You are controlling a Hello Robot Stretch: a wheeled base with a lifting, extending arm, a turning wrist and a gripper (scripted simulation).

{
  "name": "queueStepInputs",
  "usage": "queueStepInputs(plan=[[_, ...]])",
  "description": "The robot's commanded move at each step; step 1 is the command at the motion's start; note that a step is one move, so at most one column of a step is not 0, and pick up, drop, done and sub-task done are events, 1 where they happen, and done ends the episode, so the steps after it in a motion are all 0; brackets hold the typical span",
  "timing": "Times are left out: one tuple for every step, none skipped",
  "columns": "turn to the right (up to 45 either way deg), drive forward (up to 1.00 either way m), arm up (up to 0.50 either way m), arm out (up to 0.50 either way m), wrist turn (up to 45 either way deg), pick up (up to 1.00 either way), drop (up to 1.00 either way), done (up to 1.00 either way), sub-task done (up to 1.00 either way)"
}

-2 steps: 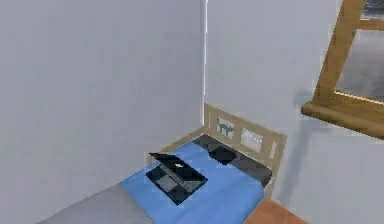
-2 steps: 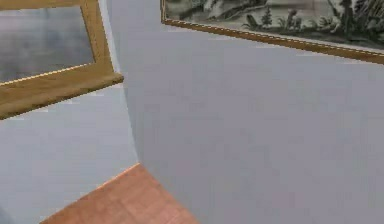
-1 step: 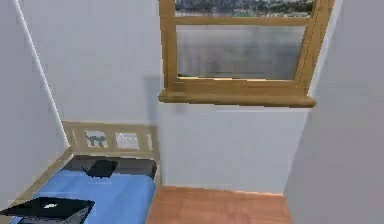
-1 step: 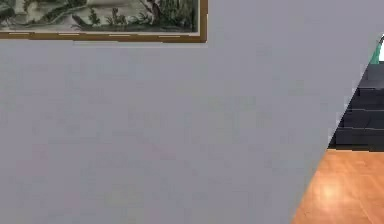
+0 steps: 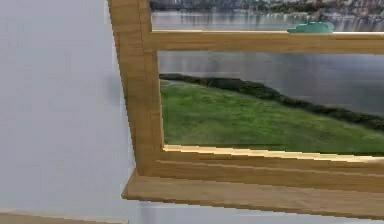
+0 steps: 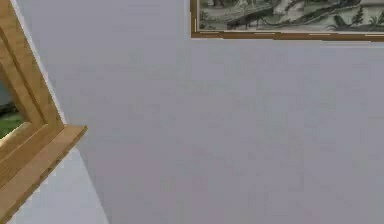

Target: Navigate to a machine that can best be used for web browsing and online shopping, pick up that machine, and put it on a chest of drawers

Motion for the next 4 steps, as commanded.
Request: queueStepInputs(plan=[[-45.0, 0.00, 0.00, 0.00, 0.0, 0.00, 0.00, 0.00, 0.00], [-45.0, 0.00, 0.00, 0.00, 0.0, 0.00, 0.00, 0.00, 0.00], [-45.0, 0.00, 0.00, 0.00, 0.0, 0.00, 0.00, 0.00, 0.00], [-39.0, 0.00, 0.00, 0.00, 0.0, 0.00, 0.00, 0.00, 0.00]])
